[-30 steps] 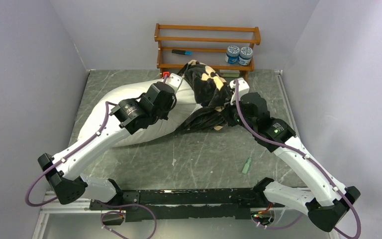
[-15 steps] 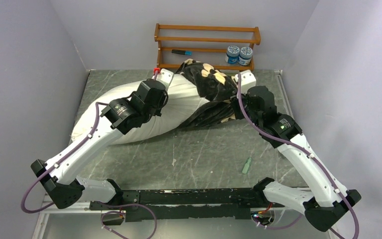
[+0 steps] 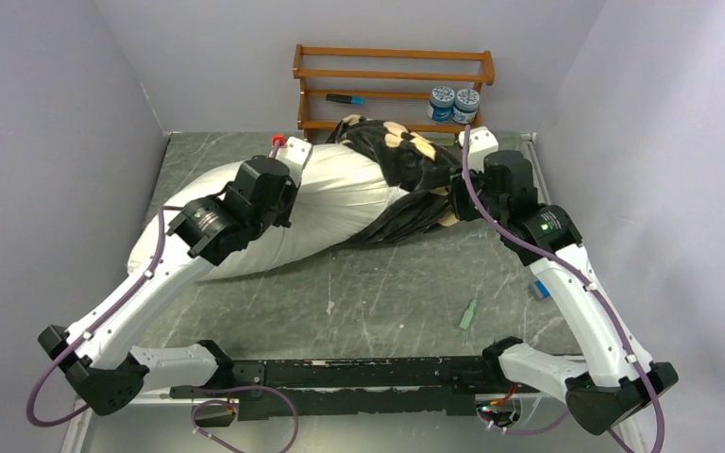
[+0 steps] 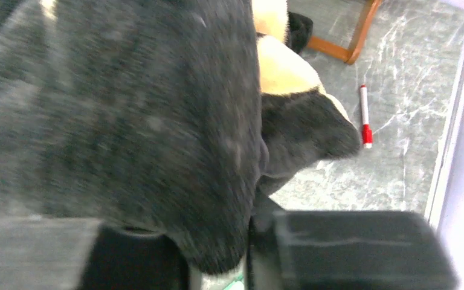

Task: Remove the pillowcase from the pillow
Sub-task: Remove the pillow from the pillowcase.

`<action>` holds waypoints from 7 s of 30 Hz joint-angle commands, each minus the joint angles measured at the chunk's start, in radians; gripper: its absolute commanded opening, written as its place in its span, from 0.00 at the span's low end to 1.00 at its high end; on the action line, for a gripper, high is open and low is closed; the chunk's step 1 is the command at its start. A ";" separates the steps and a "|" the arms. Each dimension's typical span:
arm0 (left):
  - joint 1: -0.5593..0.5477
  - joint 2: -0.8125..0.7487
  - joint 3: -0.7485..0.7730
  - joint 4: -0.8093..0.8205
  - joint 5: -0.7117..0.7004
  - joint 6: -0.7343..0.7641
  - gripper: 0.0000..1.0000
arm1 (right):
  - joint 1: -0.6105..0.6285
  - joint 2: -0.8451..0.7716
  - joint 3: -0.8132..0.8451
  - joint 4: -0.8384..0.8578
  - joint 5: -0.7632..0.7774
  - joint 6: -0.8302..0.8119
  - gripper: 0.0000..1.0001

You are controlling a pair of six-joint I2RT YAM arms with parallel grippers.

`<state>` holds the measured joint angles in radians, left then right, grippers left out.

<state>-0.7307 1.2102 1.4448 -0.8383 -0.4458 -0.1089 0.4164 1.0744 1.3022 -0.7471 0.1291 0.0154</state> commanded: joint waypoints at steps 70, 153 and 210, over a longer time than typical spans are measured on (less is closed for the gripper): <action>0.326 0.133 -0.052 0.266 0.720 0.004 0.96 | 0.165 0.709 0.446 -0.046 -0.278 0.001 0.95; 0.246 -0.023 -0.107 0.084 0.909 0.086 0.05 | 0.185 0.323 0.485 -0.031 -0.101 -0.099 0.68; 0.074 0.253 0.117 0.192 1.030 0.161 0.96 | 0.432 0.263 0.499 0.022 0.117 -0.091 0.00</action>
<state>-0.6270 1.4319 1.5387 -0.6746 0.5678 0.0231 0.8463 1.4307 1.7813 -0.8932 0.2085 -0.0608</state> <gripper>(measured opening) 0.961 0.031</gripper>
